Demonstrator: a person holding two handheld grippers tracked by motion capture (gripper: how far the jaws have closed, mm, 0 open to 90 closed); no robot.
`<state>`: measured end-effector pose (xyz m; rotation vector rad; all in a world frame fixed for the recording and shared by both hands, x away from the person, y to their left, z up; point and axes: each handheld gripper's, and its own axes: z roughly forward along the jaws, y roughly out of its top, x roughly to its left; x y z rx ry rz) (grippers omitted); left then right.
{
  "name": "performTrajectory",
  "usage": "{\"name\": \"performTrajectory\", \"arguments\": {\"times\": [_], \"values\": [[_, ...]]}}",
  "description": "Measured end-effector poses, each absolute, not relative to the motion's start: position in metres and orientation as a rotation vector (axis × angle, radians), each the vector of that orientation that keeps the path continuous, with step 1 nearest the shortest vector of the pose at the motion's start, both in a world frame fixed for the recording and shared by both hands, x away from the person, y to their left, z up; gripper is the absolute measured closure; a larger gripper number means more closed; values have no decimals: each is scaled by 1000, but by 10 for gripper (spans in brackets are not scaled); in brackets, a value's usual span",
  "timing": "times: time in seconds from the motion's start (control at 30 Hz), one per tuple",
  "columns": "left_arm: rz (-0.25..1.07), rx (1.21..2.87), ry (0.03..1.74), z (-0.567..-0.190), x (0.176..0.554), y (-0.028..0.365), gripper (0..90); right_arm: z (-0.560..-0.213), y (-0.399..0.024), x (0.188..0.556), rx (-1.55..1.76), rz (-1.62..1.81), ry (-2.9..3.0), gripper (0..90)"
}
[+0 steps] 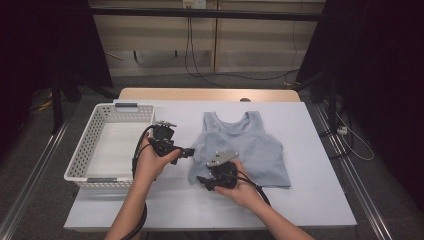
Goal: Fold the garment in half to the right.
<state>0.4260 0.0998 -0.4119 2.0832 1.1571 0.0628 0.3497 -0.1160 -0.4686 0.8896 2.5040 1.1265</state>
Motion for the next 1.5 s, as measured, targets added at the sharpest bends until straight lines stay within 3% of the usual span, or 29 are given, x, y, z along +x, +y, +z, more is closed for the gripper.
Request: {"name": "performTrajectory", "arguments": {"times": [0.33, 0.53, 0.83, 1.5], "values": [[63, 2080, 1160, -415, 427, 98, 78, -469, -117, 350, 889, 1118, 2477, 570], [68, 2078, 1161, -415, 426, 98, 79, -468, -121, 351, 904, 1112, 2451, 750], [79, 2068, 1131, -414, 428, 99, 79, -465, -125, 353, 931, 1154, 2469, 795], [158, 2041, 1111, -406, 435, 89, 75, -456, -131, 338, 910, 1249, 2480, 801]]}}
